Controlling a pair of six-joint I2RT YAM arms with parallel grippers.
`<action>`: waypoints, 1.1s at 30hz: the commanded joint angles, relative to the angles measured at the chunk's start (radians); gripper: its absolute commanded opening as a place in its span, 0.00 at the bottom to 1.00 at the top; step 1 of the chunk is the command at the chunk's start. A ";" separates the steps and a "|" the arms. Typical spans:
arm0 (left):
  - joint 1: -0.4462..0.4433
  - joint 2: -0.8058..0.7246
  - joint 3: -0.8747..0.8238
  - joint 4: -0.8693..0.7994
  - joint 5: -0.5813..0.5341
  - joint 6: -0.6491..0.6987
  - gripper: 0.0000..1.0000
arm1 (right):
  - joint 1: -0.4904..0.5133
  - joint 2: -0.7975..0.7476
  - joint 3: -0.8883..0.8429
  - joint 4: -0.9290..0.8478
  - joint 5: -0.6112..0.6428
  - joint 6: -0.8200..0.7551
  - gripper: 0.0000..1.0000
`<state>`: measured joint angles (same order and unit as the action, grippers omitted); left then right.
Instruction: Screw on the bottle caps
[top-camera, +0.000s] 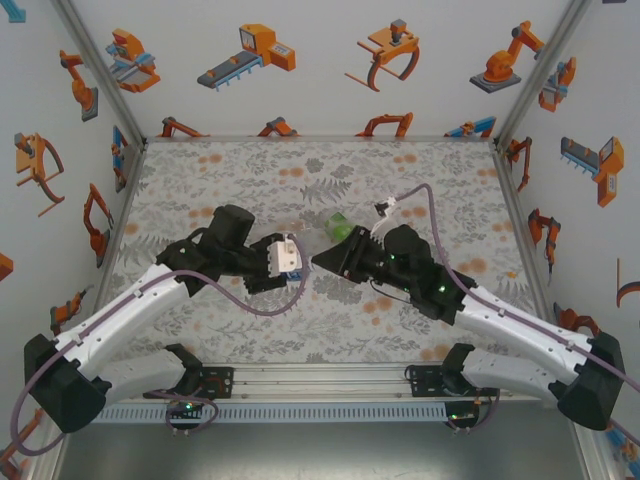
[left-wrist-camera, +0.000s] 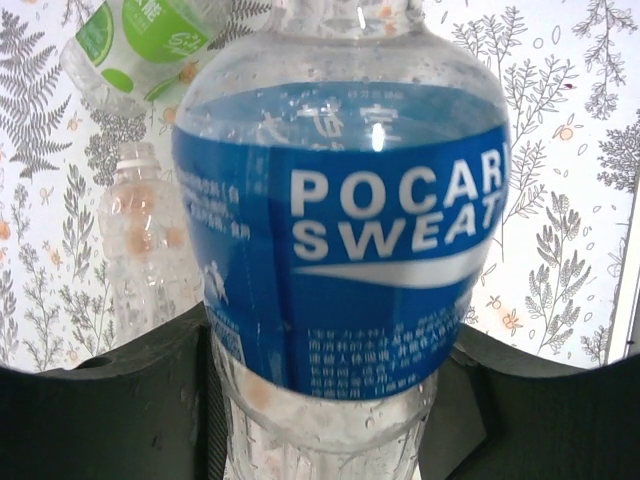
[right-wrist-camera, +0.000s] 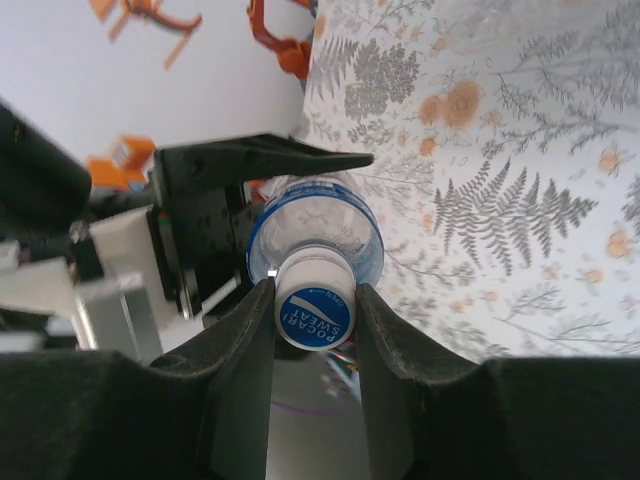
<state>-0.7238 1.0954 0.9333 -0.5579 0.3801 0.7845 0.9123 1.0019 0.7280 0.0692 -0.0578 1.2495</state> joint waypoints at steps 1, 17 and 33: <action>-0.020 -0.024 0.016 0.216 0.169 -0.025 0.00 | -0.009 0.042 -0.028 0.073 -0.008 0.284 0.00; -0.018 0.004 0.004 0.222 0.123 -0.067 0.00 | -0.056 0.031 0.163 -0.234 -0.029 0.022 0.27; -0.018 0.019 0.007 0.212 0.118 -0.069 0.00 | -0.064 0.055 0.293 -0.350 -0.044 -0.141 0.57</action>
<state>-0.7345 1.1095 0.9180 -0.3721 0.4583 0.7189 0.8440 1.0817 0.9665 -0.2352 -0.1150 1.1786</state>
